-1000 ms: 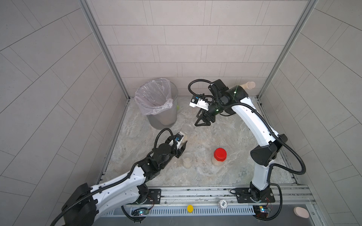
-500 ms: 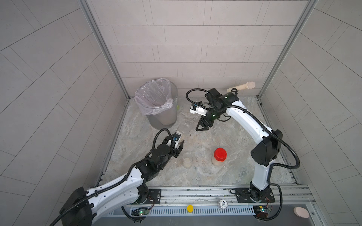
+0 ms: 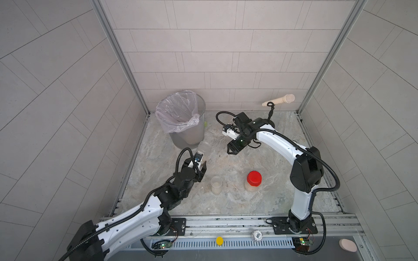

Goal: Empty moldy rice from jars
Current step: Place the lid at the center of the board.

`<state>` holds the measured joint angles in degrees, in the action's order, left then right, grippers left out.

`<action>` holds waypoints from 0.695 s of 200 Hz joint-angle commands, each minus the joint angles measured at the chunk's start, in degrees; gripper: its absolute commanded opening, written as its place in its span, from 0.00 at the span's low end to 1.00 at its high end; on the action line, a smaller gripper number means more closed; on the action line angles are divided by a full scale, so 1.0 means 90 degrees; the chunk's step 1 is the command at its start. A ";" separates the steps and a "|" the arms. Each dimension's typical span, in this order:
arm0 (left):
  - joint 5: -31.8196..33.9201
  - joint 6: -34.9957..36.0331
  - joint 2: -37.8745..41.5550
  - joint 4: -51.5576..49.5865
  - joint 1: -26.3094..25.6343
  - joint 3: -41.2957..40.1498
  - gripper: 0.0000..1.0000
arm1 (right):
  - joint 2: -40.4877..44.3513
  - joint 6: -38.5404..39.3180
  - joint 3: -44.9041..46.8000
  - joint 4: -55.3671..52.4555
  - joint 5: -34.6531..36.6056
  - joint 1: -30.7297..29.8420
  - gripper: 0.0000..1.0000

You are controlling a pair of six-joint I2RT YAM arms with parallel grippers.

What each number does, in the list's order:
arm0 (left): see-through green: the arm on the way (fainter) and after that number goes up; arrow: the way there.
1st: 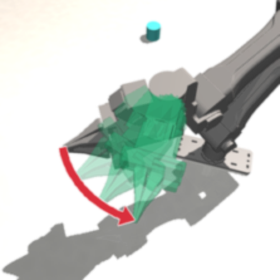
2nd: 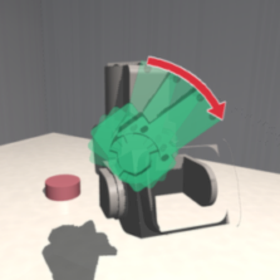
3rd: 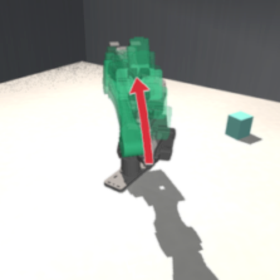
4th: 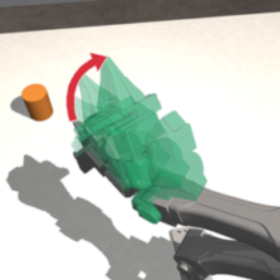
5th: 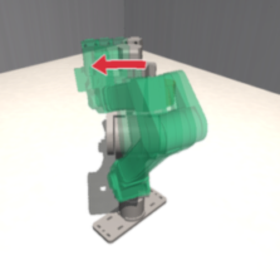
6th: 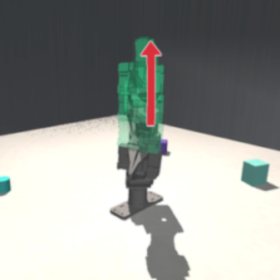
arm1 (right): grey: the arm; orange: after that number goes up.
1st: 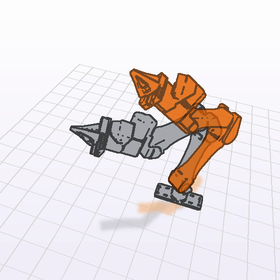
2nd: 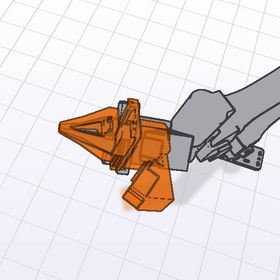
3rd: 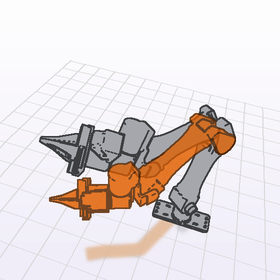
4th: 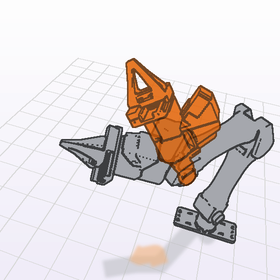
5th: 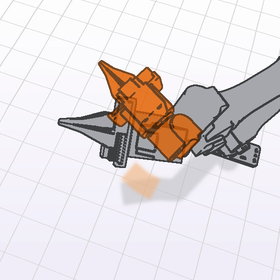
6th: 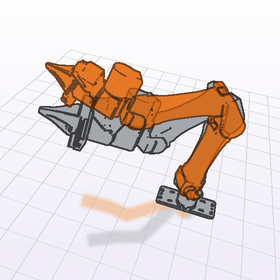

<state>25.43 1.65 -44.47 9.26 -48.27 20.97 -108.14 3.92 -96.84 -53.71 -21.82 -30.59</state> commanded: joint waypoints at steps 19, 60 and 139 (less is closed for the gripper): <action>0.0277 -0.0190 0.0284 0.0251 0.0039 -0.0083 0.00 | -0.0228 -0.0723 0.0050 0.0251 0.1009 -0.0381 0.42; 0.0241 -0.0183 0.0260 0.0368 0.0036 -0.0128 0.01 | -0.0634 -0.1154 -0.0012 0.0247 0.1377 -0.0538 0.43; 0.0230 -0.0309 0.0243 0.0605 0.0036 -0.0319 0.01 | -0.0991 -0.1705 0.0259 0.0449 0.2078 -0.0818 0.48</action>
<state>26.44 0.38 -43.05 10.98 -48.27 19.11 -116.57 -8.82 -96.05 -50.26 -6.96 -36.58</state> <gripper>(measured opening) 0.627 0.653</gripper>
